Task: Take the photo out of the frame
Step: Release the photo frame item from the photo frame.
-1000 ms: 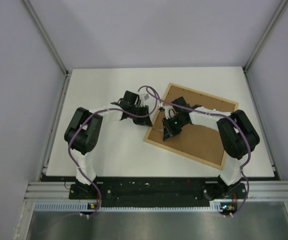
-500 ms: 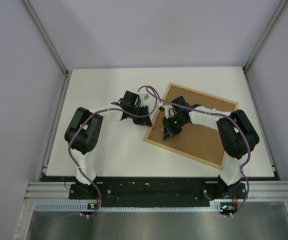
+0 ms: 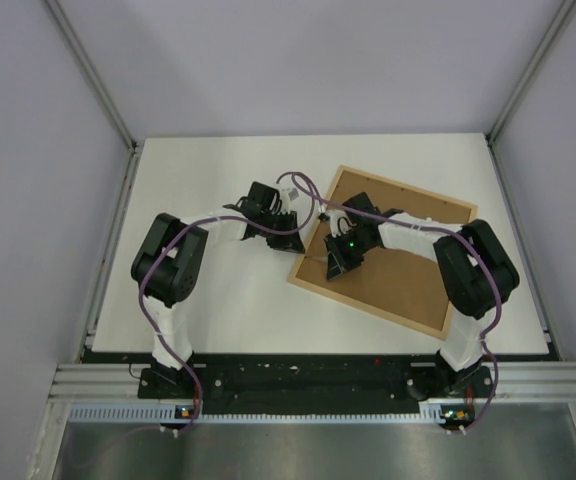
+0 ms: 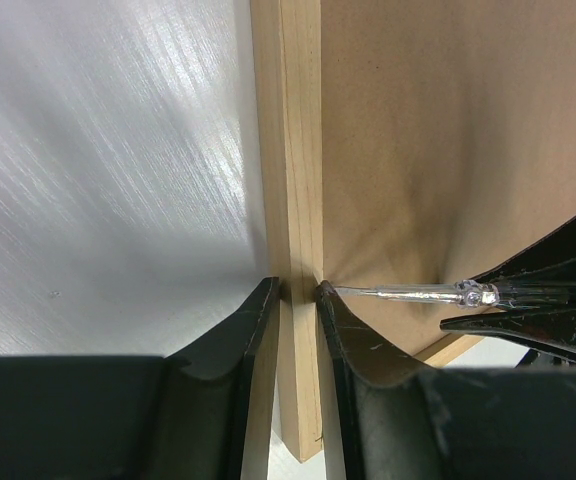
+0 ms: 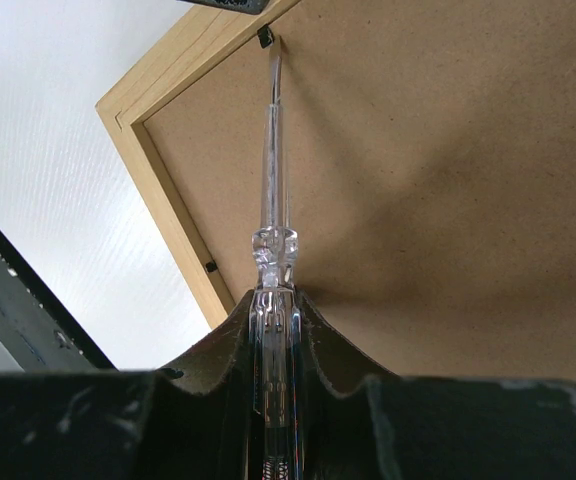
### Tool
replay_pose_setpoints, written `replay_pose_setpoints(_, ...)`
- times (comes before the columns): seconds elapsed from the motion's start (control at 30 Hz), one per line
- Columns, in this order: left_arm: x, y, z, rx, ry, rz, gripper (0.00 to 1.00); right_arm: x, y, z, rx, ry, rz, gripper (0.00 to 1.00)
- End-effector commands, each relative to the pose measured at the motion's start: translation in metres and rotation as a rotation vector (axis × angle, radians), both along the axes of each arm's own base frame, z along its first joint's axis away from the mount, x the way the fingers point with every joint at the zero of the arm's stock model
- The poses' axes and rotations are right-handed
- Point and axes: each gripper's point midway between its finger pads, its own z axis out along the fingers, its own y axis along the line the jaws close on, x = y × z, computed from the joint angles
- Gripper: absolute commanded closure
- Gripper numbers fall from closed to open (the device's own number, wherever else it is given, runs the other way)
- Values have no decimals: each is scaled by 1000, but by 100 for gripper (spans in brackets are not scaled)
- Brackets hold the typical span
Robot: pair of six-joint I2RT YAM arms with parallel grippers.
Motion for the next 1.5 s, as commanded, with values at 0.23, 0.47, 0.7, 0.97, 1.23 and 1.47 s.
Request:
replay_pose_setpoints(0.23, -13, -29, 10, -82, 22, -76, 74, 5, 21, -13, 50, -180, 141, 100)
replay_pose_setpoints(0.47, -14, -29, 12, -84, 20, -79, 74, 4, 8, -37, -19, -175, 121, 100)
replay_pose_setpoints(0.7, -15, -29, 13, -88, 18, -81, 74, 10, 8, -45, -44, -170, 97, 100)
replay_pose_setpoints(0.97, -16, -29, 16, -96, 19, -82, 74, 9, 6, -52, -47, -172, 80, 100)
replay_pose_setpoints(1.23, -17, -30, 16, -98, 24, -87, 74, 8, 6, -55, -25, -190, 63, 100)
replay_pose_setpoints(1.47, -18, -31, 18, -104, 21, -92, 74, 3, 6, -56, -12, -184, 68, 100)
